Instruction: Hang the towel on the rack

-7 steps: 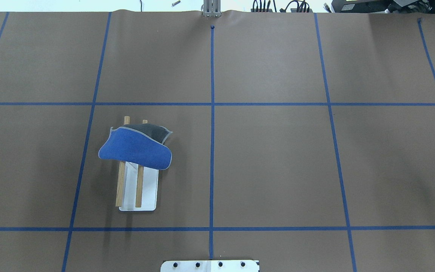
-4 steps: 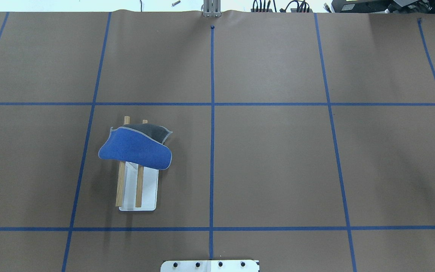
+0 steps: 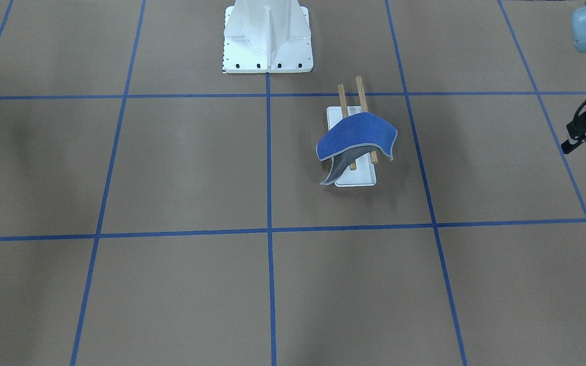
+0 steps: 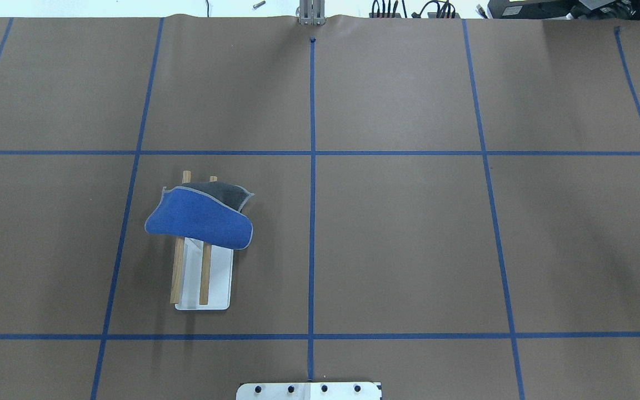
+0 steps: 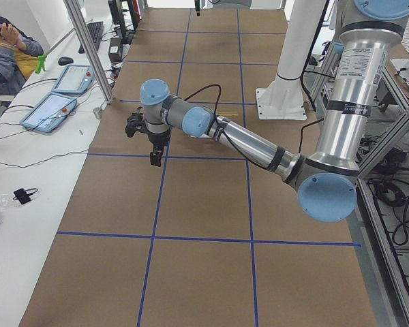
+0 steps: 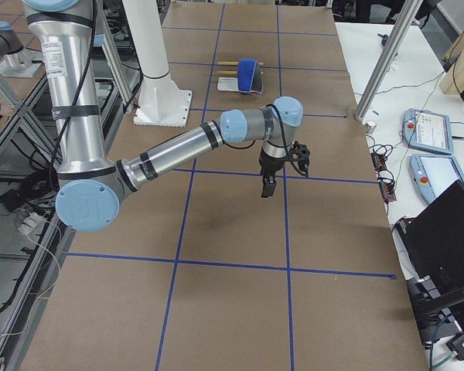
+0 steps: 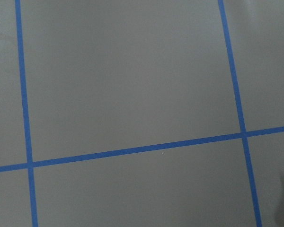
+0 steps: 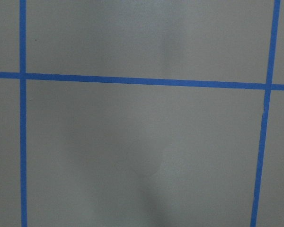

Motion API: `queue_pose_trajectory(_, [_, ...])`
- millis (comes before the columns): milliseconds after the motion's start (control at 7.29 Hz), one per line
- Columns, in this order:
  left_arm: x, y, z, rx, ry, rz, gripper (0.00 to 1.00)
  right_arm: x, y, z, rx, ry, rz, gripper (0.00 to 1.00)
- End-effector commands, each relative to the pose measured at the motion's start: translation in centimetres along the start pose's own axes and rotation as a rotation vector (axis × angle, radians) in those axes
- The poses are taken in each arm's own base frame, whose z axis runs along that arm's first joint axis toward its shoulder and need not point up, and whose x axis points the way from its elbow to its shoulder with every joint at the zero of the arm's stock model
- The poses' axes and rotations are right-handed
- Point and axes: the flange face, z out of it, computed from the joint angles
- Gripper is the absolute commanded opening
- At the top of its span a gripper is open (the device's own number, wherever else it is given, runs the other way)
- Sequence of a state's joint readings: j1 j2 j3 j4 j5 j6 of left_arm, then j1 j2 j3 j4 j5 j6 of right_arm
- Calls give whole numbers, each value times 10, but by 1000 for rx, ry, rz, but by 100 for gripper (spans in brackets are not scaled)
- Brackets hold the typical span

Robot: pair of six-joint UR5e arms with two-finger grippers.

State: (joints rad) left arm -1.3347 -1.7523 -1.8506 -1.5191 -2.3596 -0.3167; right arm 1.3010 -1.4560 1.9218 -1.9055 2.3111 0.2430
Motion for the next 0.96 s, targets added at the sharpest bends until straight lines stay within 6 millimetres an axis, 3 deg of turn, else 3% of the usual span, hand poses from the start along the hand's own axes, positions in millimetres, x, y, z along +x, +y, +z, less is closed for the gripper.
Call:
queue_pose_trajectory(0, [1, 1, 4, -15, 19, -3, 98, 10, -5, 13, 31, -21, -27, 100])
queue_pose_trajectory(549, [-4, 3, 8, -19, 7, -11, 98, 11, -6, 16, 34, -41, -28, 100])
queue_pose_trajectory(824, [-25, 3, 27, -57, -4, -39, 98, 15, -1, 21, 14, -75, -15, 100])
